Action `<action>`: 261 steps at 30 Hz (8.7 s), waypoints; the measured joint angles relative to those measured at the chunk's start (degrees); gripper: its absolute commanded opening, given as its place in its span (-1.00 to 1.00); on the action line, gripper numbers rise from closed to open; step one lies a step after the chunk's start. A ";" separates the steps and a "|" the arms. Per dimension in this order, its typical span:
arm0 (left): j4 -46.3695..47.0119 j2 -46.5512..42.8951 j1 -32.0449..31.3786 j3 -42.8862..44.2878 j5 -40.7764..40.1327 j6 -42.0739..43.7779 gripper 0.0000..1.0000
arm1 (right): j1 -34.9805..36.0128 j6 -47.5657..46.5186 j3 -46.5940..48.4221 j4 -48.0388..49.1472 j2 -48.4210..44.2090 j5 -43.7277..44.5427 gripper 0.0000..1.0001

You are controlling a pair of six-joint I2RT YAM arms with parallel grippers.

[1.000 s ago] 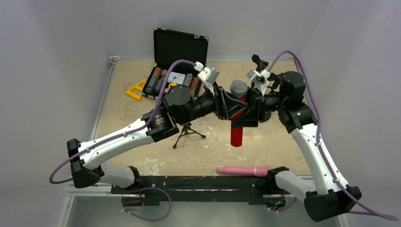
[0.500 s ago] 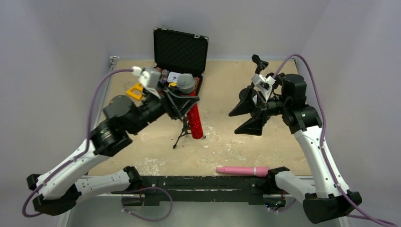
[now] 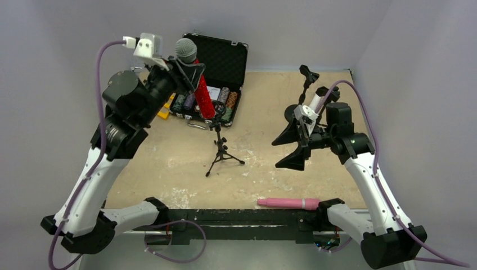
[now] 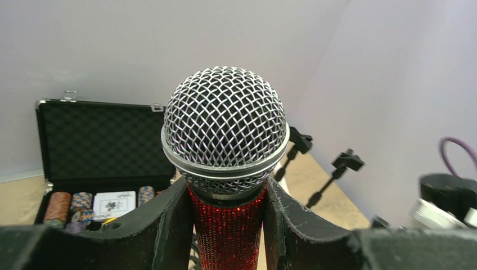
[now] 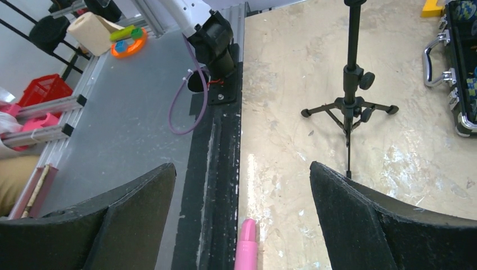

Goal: Attach the microphones to the stand

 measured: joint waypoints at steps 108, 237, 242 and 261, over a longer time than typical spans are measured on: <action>12.61 12.48 16.61 -7.58 18.10 -5.49 -1.00 | 18.86 57.68 3.80 84.48 46.25 23.63 0.30; 1.25 -8.44 10.64 -30.27 7.30 -3.80 0.99 | 13.11 30.03 7.89 53.09 30.42 14.05 0.68; -3.13 -14.58 10.64 -30.12 7.58 -4.24 0.99 | 12.20 14.10 13.25 30.25 23.34 14.80 0.72; -5.55 -35.45 8.74 -52.24 20.31 -10.47 0.91 | 4.96 -9.14 -0.37 1.25 -8.98 23.96 0.97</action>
